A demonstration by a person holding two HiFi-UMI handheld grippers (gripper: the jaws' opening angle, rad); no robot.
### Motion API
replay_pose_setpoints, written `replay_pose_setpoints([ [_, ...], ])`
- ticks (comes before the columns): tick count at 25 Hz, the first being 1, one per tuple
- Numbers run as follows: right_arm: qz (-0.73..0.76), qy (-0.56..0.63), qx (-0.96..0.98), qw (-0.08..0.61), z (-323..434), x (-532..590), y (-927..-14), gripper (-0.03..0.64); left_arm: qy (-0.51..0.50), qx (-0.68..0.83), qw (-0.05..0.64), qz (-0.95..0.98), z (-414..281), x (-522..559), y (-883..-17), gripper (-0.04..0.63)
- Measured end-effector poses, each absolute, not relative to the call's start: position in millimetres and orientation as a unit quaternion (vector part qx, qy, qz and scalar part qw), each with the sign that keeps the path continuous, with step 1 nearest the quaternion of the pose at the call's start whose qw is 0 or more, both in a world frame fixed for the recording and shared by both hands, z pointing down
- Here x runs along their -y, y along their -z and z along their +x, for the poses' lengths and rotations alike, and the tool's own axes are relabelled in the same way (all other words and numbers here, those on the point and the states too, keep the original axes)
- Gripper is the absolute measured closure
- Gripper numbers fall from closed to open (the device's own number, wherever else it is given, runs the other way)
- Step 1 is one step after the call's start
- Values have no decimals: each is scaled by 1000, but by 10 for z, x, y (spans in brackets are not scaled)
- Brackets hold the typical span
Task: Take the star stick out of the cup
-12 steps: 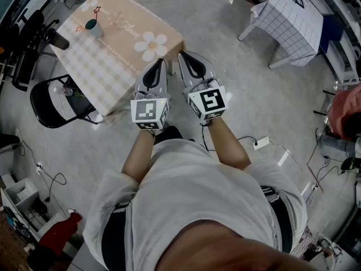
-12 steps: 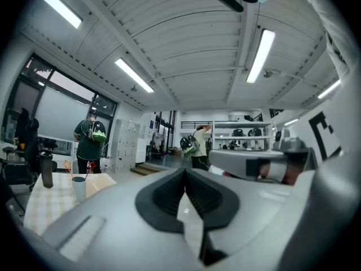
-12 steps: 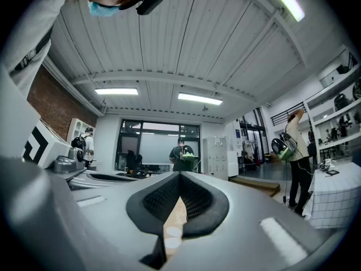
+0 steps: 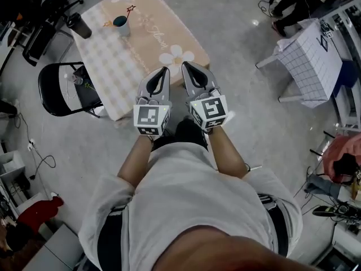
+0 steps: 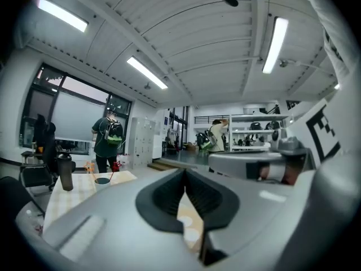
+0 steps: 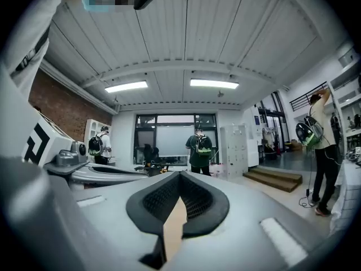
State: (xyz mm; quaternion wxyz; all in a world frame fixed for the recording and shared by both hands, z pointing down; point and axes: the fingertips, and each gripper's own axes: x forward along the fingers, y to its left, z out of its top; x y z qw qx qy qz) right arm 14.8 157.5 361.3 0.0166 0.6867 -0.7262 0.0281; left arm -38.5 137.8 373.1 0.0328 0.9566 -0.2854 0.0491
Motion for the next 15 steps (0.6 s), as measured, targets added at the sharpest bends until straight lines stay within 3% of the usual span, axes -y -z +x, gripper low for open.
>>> replay_pose_setpoints([
  [15, 517, -62, 850, 73, 408, 445, -4152, 617, -87, 448, 94, 885, -152, 487, -4221, 592],
])
